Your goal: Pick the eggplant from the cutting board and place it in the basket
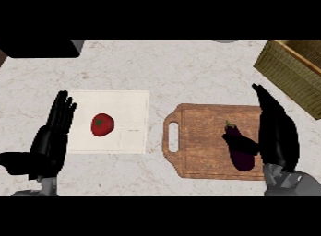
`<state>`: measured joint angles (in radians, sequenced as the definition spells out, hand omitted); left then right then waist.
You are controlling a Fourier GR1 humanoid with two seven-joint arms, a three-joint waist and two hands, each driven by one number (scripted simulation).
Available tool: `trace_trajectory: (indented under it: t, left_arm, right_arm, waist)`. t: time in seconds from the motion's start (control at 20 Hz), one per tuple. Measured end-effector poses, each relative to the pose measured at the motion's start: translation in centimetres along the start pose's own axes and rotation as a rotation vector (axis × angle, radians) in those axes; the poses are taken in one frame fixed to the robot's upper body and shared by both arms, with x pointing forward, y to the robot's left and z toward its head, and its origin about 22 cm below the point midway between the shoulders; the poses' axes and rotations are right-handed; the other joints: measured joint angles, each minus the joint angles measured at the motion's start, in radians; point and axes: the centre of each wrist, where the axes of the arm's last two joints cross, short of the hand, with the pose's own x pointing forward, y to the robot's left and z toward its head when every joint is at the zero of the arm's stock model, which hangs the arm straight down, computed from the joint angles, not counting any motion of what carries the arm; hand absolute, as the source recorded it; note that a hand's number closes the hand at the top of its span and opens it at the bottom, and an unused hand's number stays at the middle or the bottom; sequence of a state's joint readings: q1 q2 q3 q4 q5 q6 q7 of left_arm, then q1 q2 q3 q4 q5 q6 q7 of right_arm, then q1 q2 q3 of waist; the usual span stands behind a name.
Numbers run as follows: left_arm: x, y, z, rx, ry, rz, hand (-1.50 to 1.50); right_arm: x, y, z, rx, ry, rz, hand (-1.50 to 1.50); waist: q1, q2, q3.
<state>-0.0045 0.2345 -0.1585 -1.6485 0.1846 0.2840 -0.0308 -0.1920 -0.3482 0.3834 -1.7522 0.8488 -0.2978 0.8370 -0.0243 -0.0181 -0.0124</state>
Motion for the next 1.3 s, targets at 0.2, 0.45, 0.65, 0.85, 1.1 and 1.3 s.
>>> trace_trajectory:
  t: [0.2, 0.45, 0.65, 0.85, 1.1, 1.3]
  left_arm:
    - [0.3, -0.2, -0.2, -0.001, -0.008, 0.004, 0.0]
    - [0.1, -0.7, -0.2, -0.009, -0.011, 0.005, 0.0]
    - [0.1, -1.0, -0.1, -0.011, -0.014, 0.009, 0.0]
    - [0.5, -0.9, -0.5, -0.019, -0.017, 0.009, 0.0]
    - [0.6, -0.9, -0.6, -0.012, -0.012, 0.012, 0.0]
    - [0.8, -0.9, -0.7, -0.007, -0.016, 0.012, 0.0]
  right_arm:
    - [1.5, -1.7, -0.3, 0.07, 0.083, 0.207, -1.5]
    - [5.0, -3.8, 0.0, 0.205, 0.076, 0.266, -1.5]
    - [7.1, -4.7, 0.2, 0.289, 0.059, 0.22, -1.5]
    - [8.6, -4.9, -0.6, 0.324, 0.06, 0.223, -1.5]
    - [8.3, -4.4, -1.7, 0.352, 0.097, 0.303, -1.5]
    - [8.0, -4.0, -1.9, 0.368, 0.129, 0.333, -1.5]
  waist:
    - [0.001, -0.001, 0.0]
    - [0.014, 0.004, 0.002]
    - [0.021, 0.006, 0.005]
    - [0.025, 0.009, 0.006]
    - [0.02, 0.01, 0.007]
    - [0.017, 0.01, 0.008]
